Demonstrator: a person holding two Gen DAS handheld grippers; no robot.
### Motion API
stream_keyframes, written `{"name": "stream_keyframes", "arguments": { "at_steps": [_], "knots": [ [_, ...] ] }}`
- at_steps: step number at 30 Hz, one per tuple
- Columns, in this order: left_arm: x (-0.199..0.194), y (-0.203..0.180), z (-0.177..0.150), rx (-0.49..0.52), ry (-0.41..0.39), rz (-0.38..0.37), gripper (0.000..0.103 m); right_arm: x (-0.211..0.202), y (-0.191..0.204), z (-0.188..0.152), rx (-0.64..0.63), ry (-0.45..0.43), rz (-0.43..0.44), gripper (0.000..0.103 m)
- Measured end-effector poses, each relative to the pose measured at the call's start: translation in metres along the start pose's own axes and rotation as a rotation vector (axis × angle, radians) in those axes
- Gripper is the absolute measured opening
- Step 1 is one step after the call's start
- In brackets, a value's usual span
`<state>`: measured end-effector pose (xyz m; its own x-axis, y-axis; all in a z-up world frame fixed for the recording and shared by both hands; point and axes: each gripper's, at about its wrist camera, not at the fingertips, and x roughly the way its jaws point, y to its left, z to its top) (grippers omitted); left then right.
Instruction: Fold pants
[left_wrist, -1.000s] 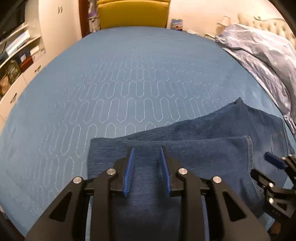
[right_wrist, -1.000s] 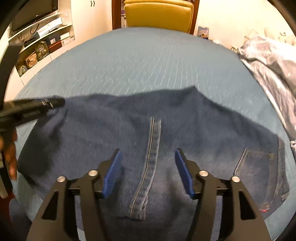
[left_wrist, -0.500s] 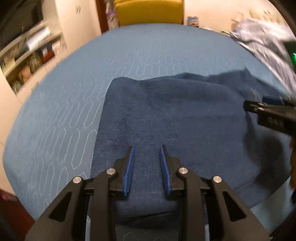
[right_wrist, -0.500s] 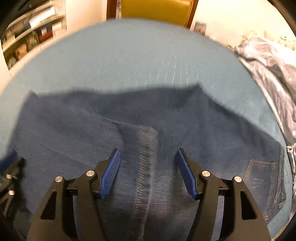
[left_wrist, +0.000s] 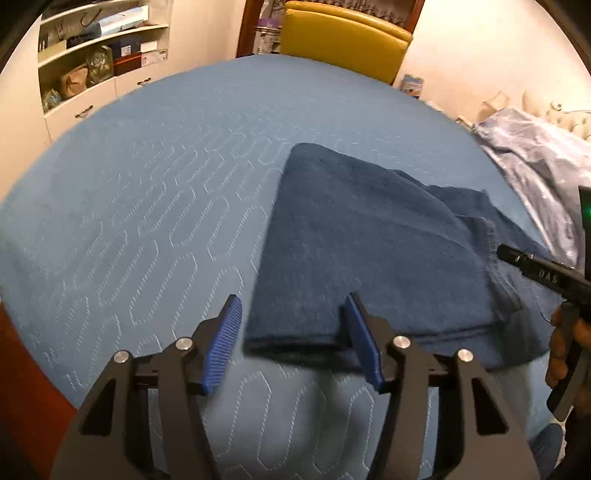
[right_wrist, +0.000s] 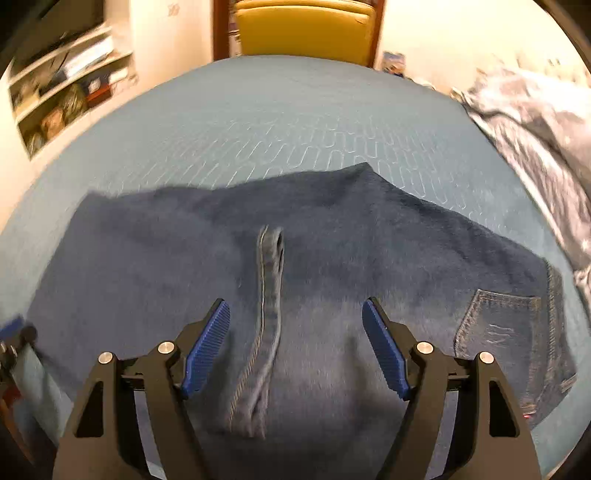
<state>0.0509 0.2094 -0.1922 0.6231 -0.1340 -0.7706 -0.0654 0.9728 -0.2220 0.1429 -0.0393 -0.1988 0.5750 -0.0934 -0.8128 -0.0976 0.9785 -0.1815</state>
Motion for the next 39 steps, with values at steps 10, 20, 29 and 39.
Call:
{"name": "stream_keyframes", "arguments": {
  "at_steps": [10,20,29,39],
  "knots": [
    [-0.008,0.035,-0.008,-0.117,0.008,-0.158,0.057,-0.007,-0.002,-0.012,0.037,0.016,-0.010,0.075],
    [0.012,0.078,-0.008,-0.416,0.100,-0.407,0.053,0.012,0.014,-0.018,-0.049,0.066,-0.076,0.075],
    [0.024,0.086,-0.006,-0.522,0.145,-0.472,0.023,0.016,0.011,-0.021,-0.051,0.069,-0.052,0.076],
    [-0.013,0.043,0.008,-0.296,0.011,-0.276,0.013,-0.028,0.105,0.093,-0.129,0.132,0.230,0.079]
  ]
}}
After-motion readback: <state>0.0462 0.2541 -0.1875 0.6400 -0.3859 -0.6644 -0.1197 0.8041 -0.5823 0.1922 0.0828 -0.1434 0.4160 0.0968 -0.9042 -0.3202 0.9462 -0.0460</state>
